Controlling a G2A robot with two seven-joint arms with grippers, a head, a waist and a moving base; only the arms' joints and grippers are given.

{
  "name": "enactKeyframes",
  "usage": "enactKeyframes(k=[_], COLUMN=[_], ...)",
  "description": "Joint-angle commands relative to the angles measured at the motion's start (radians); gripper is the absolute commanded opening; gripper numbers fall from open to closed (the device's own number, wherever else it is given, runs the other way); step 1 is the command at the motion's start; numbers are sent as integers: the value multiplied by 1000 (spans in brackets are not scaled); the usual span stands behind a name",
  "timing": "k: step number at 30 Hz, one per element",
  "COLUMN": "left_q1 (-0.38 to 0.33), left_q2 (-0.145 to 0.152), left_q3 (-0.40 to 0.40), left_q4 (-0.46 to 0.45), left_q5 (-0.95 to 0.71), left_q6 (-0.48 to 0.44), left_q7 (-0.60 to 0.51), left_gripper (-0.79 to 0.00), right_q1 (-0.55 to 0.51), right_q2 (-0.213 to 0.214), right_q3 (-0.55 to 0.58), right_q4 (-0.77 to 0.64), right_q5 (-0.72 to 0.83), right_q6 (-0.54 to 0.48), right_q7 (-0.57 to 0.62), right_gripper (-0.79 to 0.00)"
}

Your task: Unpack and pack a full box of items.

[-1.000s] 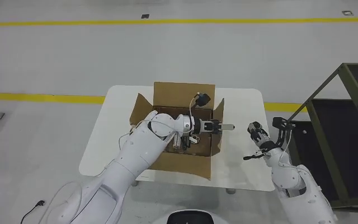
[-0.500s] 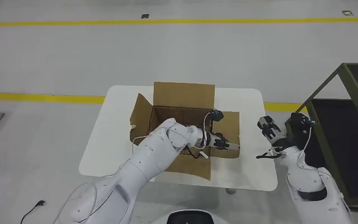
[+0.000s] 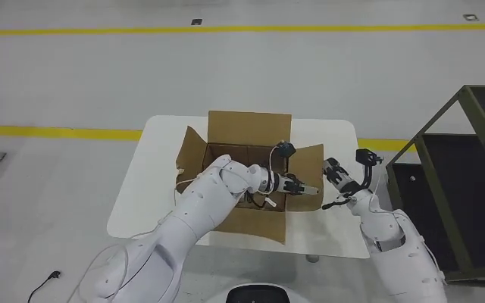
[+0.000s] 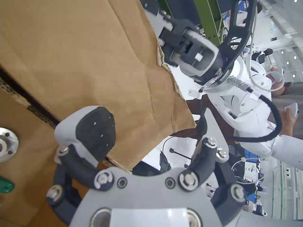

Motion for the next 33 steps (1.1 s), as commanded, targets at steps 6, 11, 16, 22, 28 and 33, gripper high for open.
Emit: enactKeyframes(k=[6,11,16,22,28,33], left_q1=[7,11,19,22,9,-25], left_q2=[1,1,0,2,21,61], left_q3=[-15,-23,-29,-41,-77,-114], left_q4=[-3,-7,-13,-18,-20,-47], left_q5=[1,7,7,11,21,140], left_q6=[3,5,4,2,-12,-40], left_q7=[-9,-11,-19,-25,-33,-4], left_gripper=[0,0,0,0,0,0], right_q1=[20,5,17,40,51,37], right_q2=[-1,-2,0,-6,-10,-6], right_q3=[6,20,1,-47,-65,-29], right_q4=[-12,-78,-34,48,72,15], right_q5=[-14,-12,15,48,58,56], right_q6=[11,-31,-86,-67,-64,-67], right_q7=[-8,-75,47,125,129,87], right_gripper=[-785,-785,-785,-785,-785,-785])
